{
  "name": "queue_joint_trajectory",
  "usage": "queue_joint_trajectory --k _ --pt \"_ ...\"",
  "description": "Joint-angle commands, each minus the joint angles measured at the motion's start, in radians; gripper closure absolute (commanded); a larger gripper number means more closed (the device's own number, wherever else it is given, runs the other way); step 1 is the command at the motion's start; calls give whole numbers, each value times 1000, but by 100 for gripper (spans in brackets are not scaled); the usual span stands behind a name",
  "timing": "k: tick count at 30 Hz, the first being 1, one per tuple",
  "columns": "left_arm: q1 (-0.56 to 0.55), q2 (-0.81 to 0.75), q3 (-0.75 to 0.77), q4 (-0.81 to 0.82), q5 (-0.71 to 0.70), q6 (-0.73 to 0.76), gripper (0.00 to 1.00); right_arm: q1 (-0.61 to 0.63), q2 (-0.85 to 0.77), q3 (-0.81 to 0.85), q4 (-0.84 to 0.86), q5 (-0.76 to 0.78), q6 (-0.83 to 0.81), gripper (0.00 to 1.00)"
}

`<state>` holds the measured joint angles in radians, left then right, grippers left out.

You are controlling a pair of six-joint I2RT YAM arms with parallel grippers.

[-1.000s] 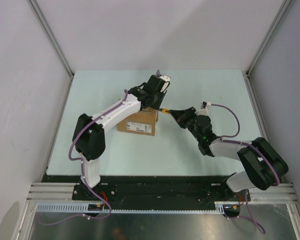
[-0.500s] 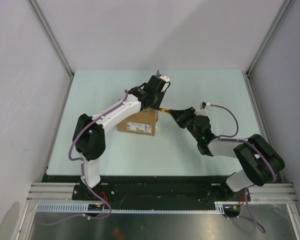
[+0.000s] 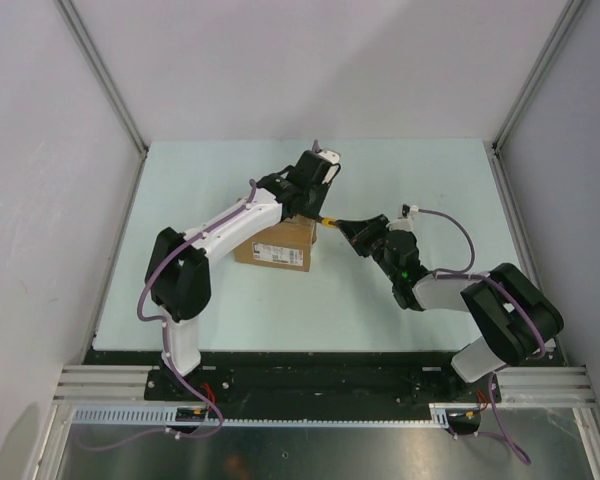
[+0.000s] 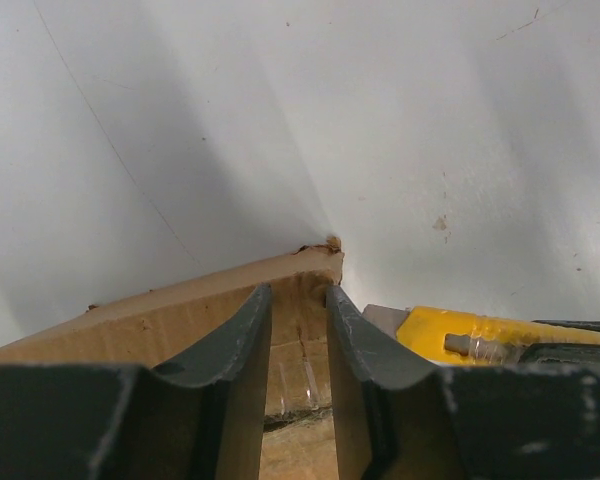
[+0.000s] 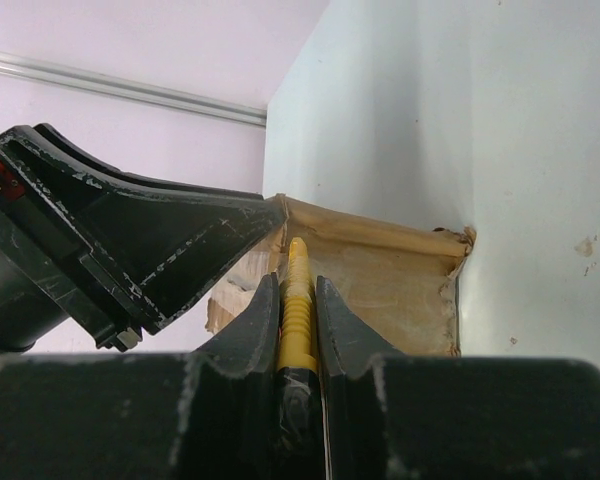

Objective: Unpack the express box

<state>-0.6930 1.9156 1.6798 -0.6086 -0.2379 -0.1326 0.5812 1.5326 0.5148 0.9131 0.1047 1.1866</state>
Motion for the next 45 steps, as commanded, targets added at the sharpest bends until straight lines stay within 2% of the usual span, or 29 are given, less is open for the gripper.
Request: queue_joint_trajectory --k 1,10,45 --pt "7 30 -11 -118 -35 -16 69 5 -25 34 38 36 1 100" --pt "6 34 -8 -120 -37 -19 70 6 -69 34 21 55 -5 100" --pt "7 45 -5 -135 -46 -24 73 16 -26 37 23 43 -10 100"
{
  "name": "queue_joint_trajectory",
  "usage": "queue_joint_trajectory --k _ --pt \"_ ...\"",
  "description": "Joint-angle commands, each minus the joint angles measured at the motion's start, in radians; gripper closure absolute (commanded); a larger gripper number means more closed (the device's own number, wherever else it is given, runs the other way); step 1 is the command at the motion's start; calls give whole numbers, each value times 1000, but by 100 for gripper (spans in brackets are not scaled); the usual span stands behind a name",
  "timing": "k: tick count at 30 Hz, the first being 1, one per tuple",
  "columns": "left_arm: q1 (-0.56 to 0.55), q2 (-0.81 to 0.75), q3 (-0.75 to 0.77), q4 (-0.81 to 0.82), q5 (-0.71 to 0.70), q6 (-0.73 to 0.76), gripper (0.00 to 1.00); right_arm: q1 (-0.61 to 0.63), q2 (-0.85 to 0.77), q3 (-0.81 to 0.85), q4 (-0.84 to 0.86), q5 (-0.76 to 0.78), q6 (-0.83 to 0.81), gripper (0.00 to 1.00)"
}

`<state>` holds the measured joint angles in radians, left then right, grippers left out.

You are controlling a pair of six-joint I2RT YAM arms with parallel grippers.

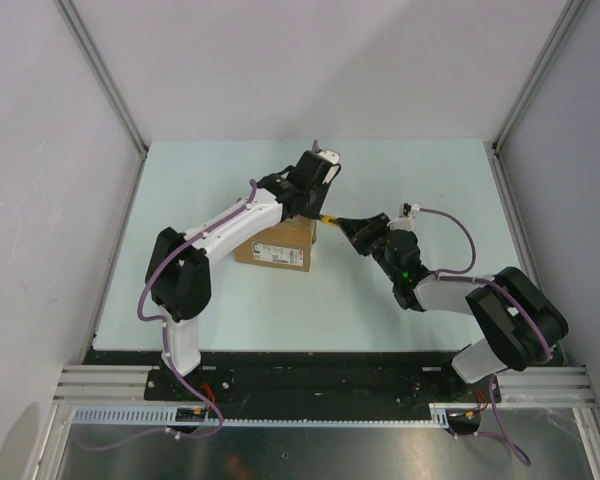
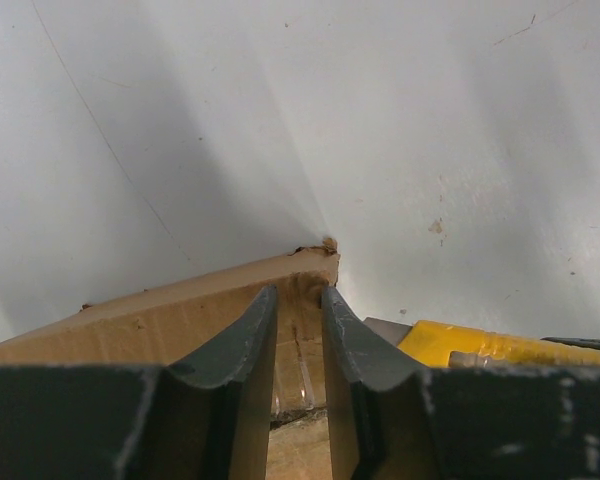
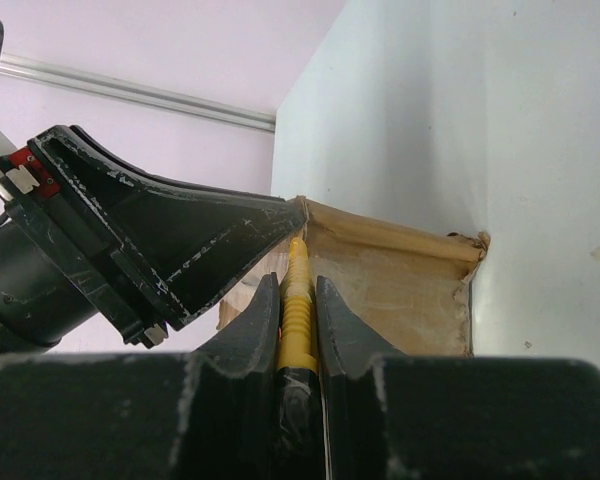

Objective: Unpack the express box

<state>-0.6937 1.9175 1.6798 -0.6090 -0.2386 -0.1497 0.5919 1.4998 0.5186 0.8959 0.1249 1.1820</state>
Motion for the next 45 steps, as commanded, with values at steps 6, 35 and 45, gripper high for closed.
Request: queue_joint_trajectory --k 6,35,45 --pt "8 46 -6 -135 -44 -10 73 6 25 40 52 12 -7 100" --pt "7 67 -42 -181 30 -34 80 26 48 70 28 -39 189 100" --pt "8 121 11 -248 27 -68 85 42 19 70 -9 -24 180 100"
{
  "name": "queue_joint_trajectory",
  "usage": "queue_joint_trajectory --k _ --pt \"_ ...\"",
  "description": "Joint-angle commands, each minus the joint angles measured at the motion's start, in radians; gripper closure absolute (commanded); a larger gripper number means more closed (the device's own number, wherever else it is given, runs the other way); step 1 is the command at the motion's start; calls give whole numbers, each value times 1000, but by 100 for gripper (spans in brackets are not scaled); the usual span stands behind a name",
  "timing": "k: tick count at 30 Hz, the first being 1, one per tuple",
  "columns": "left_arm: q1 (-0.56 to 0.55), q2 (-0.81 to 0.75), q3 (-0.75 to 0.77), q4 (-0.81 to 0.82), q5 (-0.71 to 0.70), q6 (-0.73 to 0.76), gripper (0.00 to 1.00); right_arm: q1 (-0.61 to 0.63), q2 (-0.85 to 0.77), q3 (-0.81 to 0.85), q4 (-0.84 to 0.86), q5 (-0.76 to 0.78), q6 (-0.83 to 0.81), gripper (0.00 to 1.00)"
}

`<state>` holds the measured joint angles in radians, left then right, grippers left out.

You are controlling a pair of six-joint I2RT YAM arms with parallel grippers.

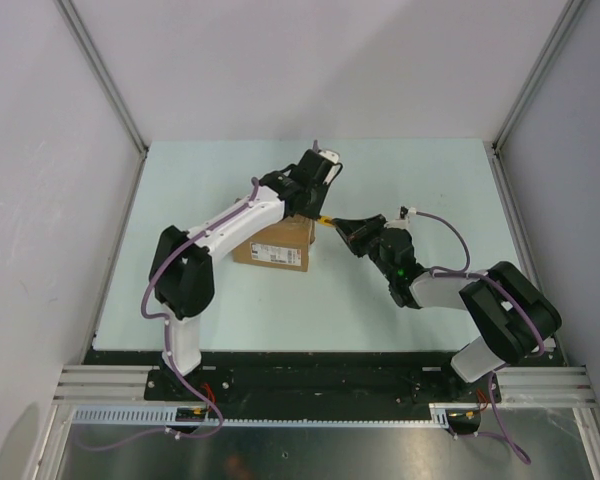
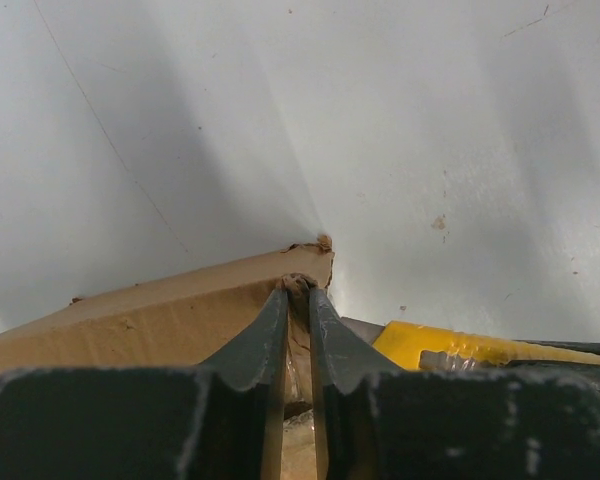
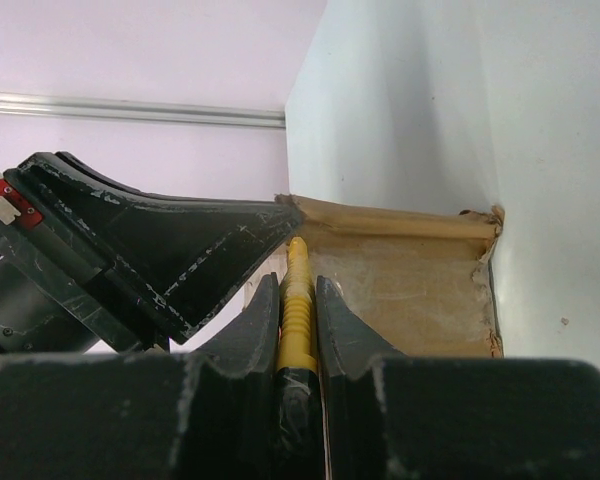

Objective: Unpack the express box

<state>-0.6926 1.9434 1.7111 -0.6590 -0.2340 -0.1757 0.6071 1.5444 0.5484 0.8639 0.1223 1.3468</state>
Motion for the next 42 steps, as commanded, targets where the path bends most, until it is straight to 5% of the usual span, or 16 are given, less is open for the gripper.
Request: queue_joint_trajectory --k 1,42 --pt "7 103 -18 -208 19 -47 85 32 -29 41 17 -18 14 100" --pt "7 172 24 -266 -4 -125 95 137 -133 15 -144 -3 -32 100"
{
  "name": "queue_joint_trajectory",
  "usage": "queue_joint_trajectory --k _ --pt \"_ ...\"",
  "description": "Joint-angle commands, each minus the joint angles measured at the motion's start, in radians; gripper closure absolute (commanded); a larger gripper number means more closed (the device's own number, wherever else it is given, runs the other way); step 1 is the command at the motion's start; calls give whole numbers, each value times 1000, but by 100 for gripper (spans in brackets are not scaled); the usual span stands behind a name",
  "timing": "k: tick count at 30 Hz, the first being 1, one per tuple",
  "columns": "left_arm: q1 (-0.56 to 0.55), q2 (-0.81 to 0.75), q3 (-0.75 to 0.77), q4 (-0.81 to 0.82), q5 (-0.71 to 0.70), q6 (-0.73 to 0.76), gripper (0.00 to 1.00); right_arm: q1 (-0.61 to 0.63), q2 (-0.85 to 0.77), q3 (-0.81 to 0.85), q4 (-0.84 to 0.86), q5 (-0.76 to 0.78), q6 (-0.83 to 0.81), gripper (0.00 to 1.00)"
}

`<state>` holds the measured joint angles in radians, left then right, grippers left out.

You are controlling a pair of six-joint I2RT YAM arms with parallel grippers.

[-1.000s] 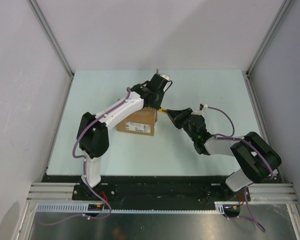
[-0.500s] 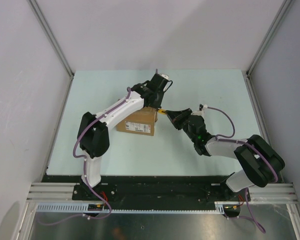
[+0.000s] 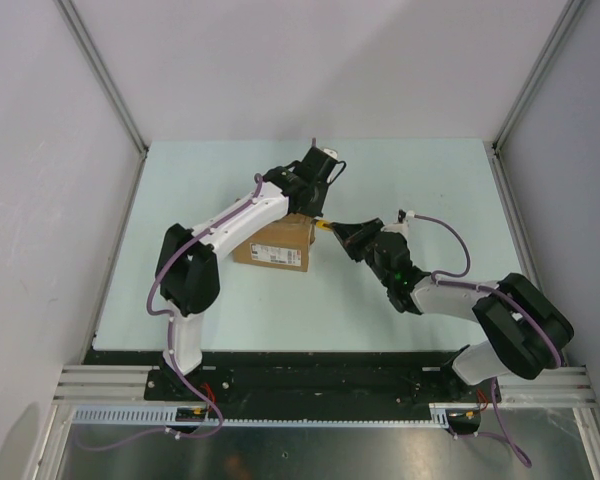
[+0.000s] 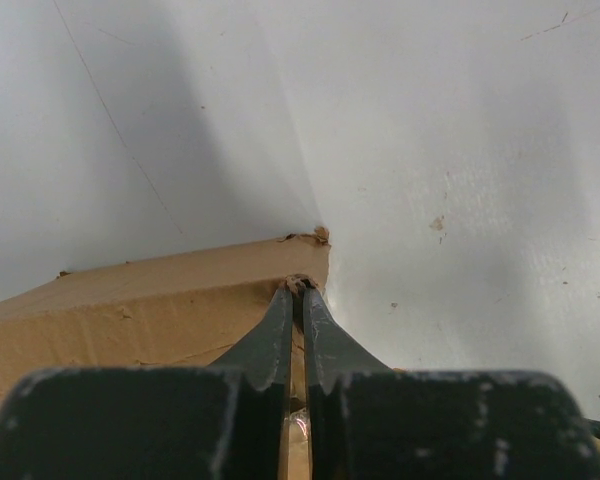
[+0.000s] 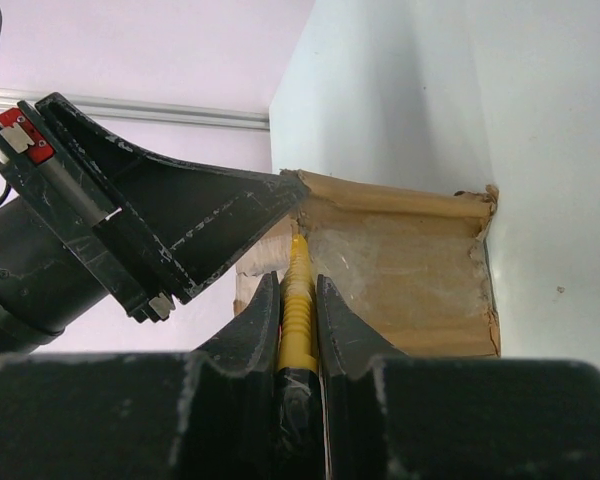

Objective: Unpack the express box

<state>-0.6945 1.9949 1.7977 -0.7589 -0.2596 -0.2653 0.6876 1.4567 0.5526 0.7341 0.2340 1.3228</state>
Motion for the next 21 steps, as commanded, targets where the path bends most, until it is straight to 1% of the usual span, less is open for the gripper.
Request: queue_joint_trajectory --k 1,21 --pt "9 122 -64 -165 22 -35 95 61 -45 7 -12 -114 -8 100" --pt "10 139 -58 -168 17 -37 95 89 -53 -29 -12 -174 -3 100"
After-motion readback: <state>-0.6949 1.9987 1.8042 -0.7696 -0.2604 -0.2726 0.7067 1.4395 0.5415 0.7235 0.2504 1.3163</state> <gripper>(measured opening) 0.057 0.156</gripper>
